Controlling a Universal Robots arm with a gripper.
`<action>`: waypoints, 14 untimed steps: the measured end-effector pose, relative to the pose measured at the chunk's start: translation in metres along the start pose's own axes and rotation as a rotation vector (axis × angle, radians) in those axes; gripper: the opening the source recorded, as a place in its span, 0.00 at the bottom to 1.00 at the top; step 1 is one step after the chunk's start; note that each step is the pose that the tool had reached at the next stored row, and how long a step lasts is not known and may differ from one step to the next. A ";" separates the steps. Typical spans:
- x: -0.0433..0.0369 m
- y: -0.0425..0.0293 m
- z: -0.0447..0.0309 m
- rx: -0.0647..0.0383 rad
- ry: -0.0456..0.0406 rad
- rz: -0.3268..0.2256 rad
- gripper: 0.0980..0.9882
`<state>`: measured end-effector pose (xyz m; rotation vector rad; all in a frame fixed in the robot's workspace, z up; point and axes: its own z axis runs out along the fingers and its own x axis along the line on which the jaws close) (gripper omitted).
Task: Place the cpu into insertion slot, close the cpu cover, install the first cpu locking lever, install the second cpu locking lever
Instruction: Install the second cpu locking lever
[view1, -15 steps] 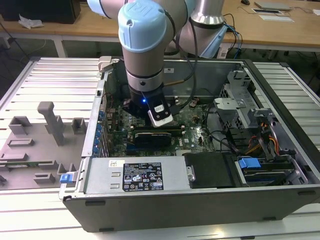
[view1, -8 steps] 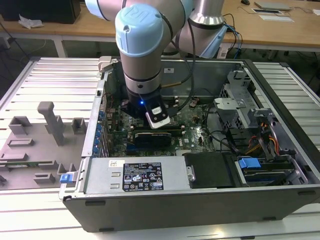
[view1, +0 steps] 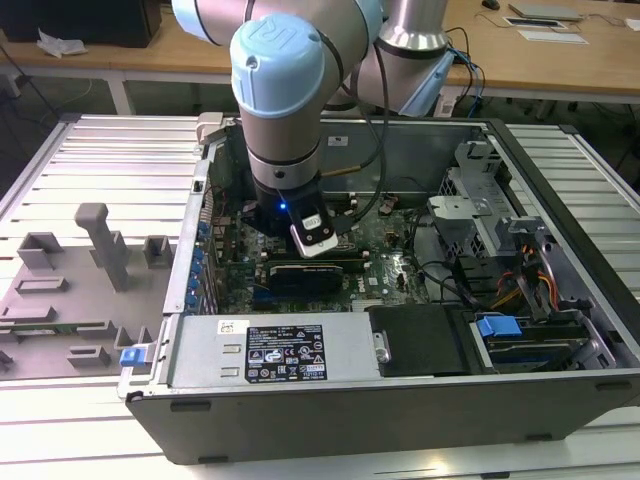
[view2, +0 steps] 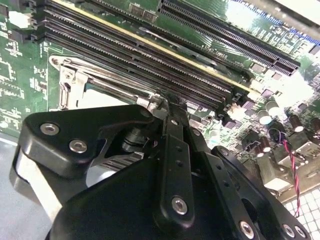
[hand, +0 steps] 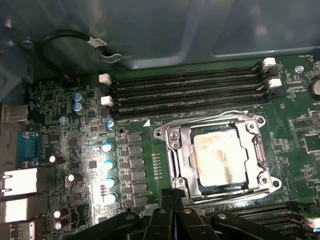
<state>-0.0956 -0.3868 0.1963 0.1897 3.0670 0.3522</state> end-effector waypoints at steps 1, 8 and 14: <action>0.0000 -0.0001 0.0001 0.000 0.0000 0.000 0.01; -0.0010 0.0062 -0.0256 -0.001 -0.0017 0.000 0.01; -0.0086 0.0080 -0.0293 0.019 -0.0064 0.009 0.01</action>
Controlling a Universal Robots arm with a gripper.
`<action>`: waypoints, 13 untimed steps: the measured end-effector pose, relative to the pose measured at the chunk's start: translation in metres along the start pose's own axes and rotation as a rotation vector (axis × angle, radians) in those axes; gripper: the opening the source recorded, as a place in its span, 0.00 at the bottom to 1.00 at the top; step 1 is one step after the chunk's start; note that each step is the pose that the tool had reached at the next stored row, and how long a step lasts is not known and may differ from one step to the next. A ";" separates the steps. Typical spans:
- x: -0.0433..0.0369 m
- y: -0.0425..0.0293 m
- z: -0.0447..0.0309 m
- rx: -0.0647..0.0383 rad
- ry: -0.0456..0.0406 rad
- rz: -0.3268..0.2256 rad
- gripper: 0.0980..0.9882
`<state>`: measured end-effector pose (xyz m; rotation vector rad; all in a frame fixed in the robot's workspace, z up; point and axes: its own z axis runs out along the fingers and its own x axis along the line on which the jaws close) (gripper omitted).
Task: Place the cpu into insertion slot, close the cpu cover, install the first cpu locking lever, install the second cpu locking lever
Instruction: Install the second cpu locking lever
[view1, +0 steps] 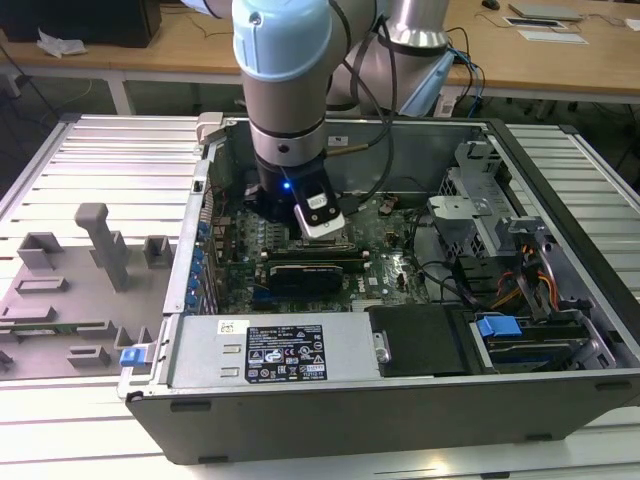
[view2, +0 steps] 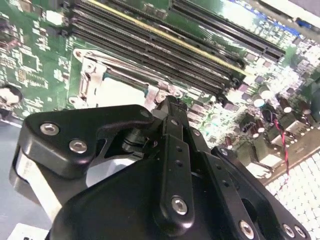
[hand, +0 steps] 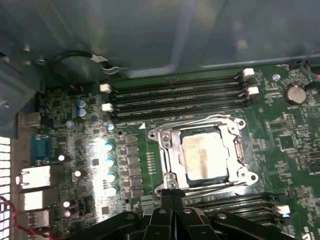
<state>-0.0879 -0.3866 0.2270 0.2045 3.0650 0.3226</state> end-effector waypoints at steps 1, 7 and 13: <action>-0.0025 0.0003 0.0002 0.000 -0.0002 0.001 0.01; -0.0204 0.0033 0.0015 0.007 -0.0009 0.003 0.01; -0.0190 0.0191 0.0049 0.043 -0.0054 0.001 0.01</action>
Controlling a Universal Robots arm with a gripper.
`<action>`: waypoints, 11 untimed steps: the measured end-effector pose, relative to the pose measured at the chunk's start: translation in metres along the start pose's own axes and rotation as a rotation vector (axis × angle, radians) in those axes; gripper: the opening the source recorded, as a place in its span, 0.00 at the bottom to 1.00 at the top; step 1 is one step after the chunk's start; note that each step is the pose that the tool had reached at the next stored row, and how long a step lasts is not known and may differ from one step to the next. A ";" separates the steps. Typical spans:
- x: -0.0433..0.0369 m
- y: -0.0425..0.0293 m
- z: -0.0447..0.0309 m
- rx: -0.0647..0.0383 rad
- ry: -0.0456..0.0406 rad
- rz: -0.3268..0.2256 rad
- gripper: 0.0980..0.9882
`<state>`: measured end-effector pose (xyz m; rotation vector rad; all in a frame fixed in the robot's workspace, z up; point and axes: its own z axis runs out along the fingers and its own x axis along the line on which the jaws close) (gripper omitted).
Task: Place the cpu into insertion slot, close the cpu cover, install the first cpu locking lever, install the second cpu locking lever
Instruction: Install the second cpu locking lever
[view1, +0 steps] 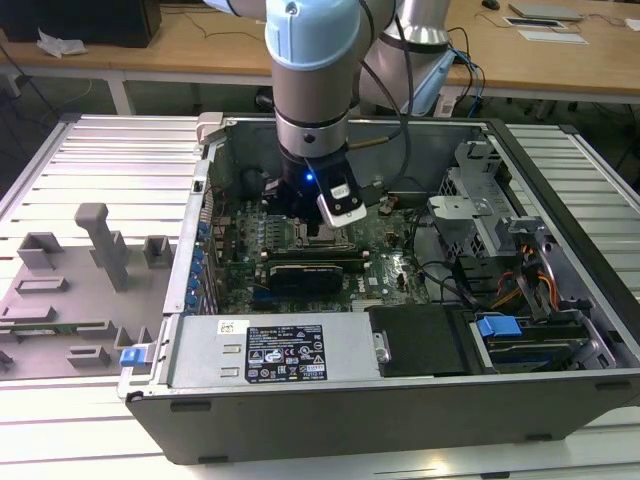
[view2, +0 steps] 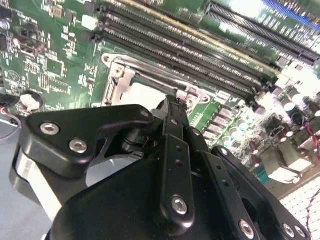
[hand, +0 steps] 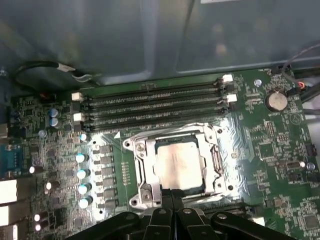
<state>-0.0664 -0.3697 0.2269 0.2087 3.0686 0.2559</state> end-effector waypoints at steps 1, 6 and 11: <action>0.0001 0.0009 0.0003 0.008 -0.0011 -0.001 0.01; -0.0014 0.0064 0.0023 0.044 -0.0086 -0.004 0.01; -0.0085 0.0148 0.0050 0.044 -0.0083 -0.006 0.01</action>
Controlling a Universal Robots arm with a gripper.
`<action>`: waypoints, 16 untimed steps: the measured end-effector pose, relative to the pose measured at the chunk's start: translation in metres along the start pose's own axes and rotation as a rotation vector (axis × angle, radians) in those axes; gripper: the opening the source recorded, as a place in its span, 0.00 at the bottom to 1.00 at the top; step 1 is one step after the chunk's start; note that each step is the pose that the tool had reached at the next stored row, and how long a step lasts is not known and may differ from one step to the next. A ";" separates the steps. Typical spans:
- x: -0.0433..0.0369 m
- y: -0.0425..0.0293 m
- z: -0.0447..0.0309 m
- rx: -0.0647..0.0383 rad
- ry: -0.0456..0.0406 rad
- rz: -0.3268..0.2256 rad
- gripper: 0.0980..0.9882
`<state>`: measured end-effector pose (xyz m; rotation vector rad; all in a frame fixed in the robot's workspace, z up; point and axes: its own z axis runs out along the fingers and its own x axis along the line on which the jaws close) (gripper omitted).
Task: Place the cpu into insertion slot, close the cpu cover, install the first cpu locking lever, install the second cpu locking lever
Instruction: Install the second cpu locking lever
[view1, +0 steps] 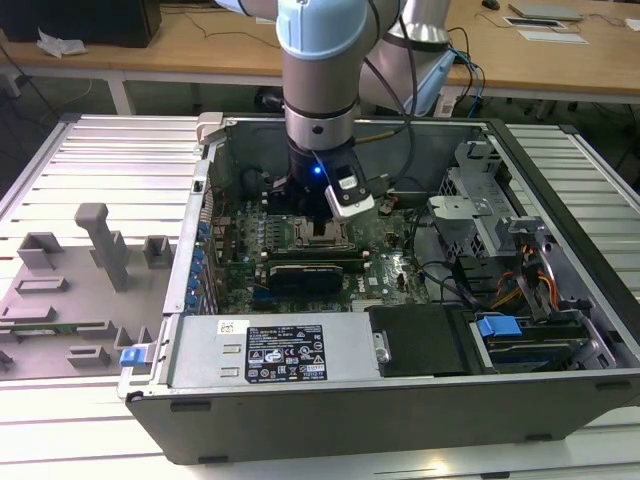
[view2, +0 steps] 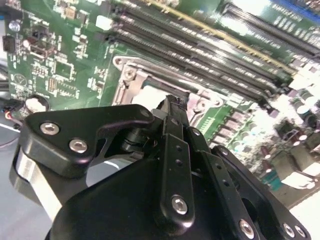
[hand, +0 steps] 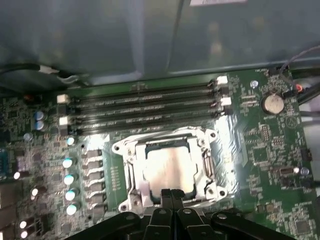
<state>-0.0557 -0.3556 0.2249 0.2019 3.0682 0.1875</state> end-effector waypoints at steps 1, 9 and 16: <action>0.0002 0.0041 0.0005 0.000 0.0000 0.000 0.01; 0.0006 0.0128 -0.0062 0.001 -0.0001 -0.001 0.01; 0.0006 0.0129 -0.0073 0.001 -0.0001 -0.001 0.01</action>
